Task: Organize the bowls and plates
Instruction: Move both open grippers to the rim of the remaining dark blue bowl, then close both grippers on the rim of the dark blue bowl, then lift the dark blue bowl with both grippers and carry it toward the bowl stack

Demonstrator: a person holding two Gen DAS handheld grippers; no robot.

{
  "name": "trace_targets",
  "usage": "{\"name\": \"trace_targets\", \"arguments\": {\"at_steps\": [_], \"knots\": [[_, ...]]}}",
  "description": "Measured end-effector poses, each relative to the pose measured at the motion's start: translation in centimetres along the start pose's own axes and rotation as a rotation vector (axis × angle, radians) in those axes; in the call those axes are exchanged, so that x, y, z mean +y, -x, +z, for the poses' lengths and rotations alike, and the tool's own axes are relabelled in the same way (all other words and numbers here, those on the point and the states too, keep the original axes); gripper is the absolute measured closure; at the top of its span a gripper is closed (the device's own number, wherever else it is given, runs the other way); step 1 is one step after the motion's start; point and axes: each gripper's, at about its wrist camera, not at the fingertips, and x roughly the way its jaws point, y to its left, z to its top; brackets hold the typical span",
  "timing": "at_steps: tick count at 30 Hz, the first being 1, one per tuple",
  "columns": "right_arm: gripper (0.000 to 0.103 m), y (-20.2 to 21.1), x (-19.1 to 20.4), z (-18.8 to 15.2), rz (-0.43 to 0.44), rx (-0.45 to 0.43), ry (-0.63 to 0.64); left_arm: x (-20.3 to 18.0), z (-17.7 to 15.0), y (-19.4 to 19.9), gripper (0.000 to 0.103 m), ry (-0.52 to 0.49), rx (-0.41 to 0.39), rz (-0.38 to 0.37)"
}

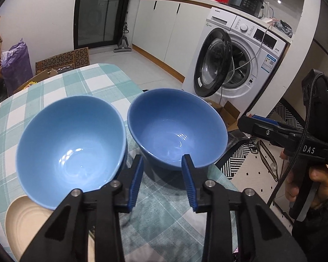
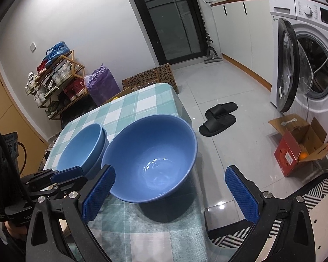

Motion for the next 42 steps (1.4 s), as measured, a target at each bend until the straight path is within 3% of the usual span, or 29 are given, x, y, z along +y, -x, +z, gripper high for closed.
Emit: {"name": "trace_targets", "arguments": {"at_steps": [15,19,42], "knots": [[0.003,-3.3,-0.9,0.6,-0.016,0.039,-0.021,0.5,0.2,-2.2,0.068,0.063,0.056,0.014],[0.018,-4.6,-1.0,0.8,-0.011,0.054,-0.029,0.2,0.4,-2.5,0.068,0.059,0.054,0.017],[0.058,-9.0,-1.0,2.7,-0.003,0.048,-0.012,-0.1,1.1,-3.5,0.068,0.036,0.060,0.056]]}}
